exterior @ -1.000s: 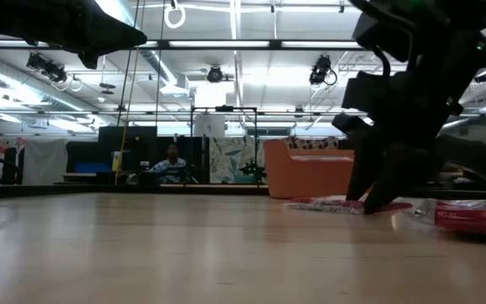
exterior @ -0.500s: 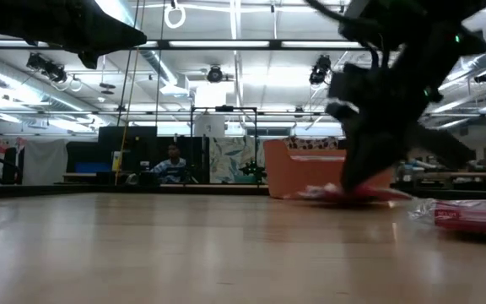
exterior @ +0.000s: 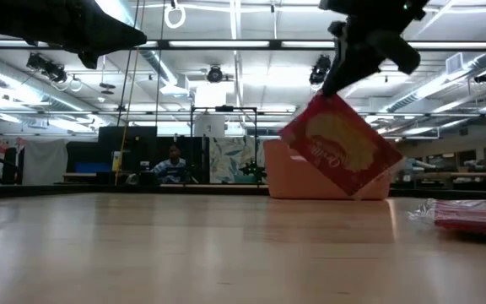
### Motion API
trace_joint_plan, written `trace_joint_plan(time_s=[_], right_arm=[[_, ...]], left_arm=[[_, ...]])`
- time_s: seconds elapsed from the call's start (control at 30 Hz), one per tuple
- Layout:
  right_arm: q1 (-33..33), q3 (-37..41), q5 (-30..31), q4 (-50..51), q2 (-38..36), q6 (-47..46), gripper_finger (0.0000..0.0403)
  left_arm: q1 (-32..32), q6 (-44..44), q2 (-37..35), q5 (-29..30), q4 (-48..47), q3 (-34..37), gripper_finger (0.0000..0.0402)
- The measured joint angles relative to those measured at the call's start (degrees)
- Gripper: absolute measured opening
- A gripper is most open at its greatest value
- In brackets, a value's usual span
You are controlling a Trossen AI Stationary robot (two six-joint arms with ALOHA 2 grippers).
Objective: Sort popcorn bags into baskets
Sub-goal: Put the red popcorn bag into the orange bin
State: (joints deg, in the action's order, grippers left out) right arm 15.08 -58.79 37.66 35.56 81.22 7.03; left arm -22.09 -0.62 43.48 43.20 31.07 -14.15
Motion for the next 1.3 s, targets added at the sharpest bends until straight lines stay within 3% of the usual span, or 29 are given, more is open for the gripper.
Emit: trace_joint_plan(time_s=[0.27, 0.53, 0.8, 1.13, 1.3], right_arm=[[-1.6, -1.5, 5.7, 2.2, -6.0, 1.9, 0.0001], [-3.9, -1.5, 15.0, 1.4, -12.0, 7.6, 0.0000], [-9.8, -1.6, 22.4, 0.1, -17.1, 13.4, 0.0000], [-22.5, 0.4, 18.7, 0.0, -15.0, 13.6, 0.0000], [-28.1, 3.1, 14.4, -4.7, -13.0, 13.8, 0.0002]], left_arm=[[0.0, 0.0, 0.0, 0.0, 0.0, 0.0, 0.0009], [0.0, 0.0, 0.0, 0.0, 0.0, 0.0, 0.0009], [0.0, 0.0, 0.0, 0.0, 0.0, 0.0, 0.0009], [0.0, 0.0, 0.0, 0.0, 0.0, 0.0, 0.0009], [0.0, 0.0, 0.0, 0.0, -0.1, 0.0, 0.0009]])
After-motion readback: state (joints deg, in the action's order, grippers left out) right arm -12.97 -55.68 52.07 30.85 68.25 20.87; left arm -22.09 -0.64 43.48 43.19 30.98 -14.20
